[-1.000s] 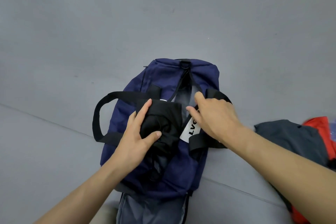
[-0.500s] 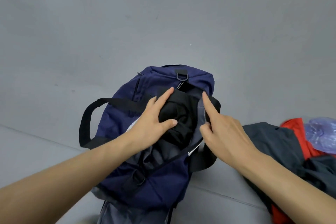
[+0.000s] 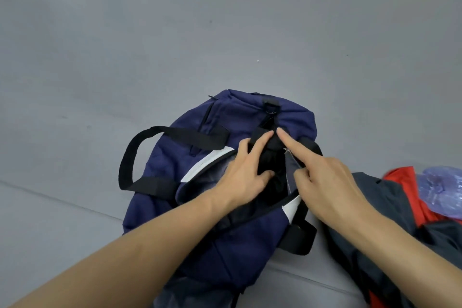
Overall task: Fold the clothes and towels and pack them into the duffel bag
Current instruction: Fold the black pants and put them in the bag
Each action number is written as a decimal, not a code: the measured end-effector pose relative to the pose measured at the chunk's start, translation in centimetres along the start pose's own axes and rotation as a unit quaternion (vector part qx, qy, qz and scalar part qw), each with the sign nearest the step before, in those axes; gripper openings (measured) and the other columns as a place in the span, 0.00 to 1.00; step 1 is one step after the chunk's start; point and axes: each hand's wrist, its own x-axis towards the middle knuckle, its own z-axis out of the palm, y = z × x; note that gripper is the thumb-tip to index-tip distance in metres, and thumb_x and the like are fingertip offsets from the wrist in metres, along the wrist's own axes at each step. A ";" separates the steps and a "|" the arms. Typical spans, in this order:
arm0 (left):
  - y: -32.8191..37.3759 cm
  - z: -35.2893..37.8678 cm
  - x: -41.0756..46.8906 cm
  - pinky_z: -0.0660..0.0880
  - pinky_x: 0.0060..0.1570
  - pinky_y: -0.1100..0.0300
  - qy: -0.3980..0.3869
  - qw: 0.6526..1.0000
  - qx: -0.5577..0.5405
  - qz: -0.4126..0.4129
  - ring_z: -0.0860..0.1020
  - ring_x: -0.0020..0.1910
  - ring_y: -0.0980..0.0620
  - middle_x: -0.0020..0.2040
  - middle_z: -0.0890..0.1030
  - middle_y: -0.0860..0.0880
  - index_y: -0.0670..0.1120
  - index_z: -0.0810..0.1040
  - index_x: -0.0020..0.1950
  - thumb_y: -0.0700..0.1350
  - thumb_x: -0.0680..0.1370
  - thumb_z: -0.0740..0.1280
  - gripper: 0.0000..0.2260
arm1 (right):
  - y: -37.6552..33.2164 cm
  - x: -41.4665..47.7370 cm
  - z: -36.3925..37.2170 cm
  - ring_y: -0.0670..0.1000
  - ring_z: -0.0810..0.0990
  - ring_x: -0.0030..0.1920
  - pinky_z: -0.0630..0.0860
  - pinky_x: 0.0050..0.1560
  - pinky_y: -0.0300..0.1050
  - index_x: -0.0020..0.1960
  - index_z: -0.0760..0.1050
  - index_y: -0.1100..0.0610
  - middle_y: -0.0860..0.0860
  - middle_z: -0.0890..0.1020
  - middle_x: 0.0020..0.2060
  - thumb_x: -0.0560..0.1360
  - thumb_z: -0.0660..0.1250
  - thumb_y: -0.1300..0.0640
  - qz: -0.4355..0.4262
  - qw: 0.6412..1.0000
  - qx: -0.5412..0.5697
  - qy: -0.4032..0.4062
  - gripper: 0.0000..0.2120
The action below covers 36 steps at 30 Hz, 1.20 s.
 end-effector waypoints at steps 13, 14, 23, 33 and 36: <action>0.1 2.2 2.7 0.67 0.70 0.49 0.007 0.999 0.005 0.031 0.64 0.76 0.43 0.77 0.64 0.48 0.69 0.44 0.79 0.49 0.78 0.67 0.39 | 0.2 -0.8 0.3 0.39 0.71 0.37 0.68 0.40 0.29 0.80 0.44 0.36 0.44 0.78 0.56 0.79 0.56 0.63 0.032 0.998 0.052 0.023 0.38; 0.0 2.2 3.6 0.68 0.70 0.49 0.018 0.999 0.003 0.030 0.64 0.76 0.44 0.78 0.64 0.47 0.66 0.46 0.80 0.50 0.78 0.67 0.39 | -0.2 -1.1 -0.1 0.35 0.71 0.39 0.68 0.42 0.27 0.79 0.44 0.34 0.37 0.75 0.48 0.79 0.56 0.63 0.020 0.997 0.069 0.028 0.38; -2.8 0.3 5.7 0.63 0.71 0.62 0.076 0.996 -0.043 -0.021 0.67 0.75 0.50 0.77 0.69 0.52 0.54 0.60 0.81 0.46 0.82 0.64 0.27 | 1.0 1.3 1.9 0.48 0.76 0.39 0.68 0.37 0.44 0.80 0.38 0.42 0.48 0.69 0.72 0.78 0.57 0.56 0.069 0.997 0.033 0.032 0.39; -3.6 0.7 2.2 0.73 0.64 0.51 0.091 0.992 0.088 0.022 0.72 0.70 0.46 0.75 0.70 0.48 0.57 0.47 0.82 0.53 0.82 0.63 0.34 | 1.3 4.5 4.0 0.48 0.68 0.73 0.71 0.63 0.49 0.80 0.38 0.40 0.40 0.47 0.81 0.78 0.63 0.54 0.071 0.987 0.142 -0.009 0.42; -3.0 0.9 2.8 0.74 0.59 0.54 0.141 0.981 0.132 0.023 0.74 0.68 0.46 0.75 0.70 0.47 0.55 0.50 0.82 0.51 0.81 0.66 0.35 | 0.5 3.6 4.3 0.46 0.78 0.56 0.73 0.59 0.46 0.81 0.41 0.41 0.39 0.45 0.80 0.79 0.61 0.58 0.033 0.994 0.104 0.018 0.40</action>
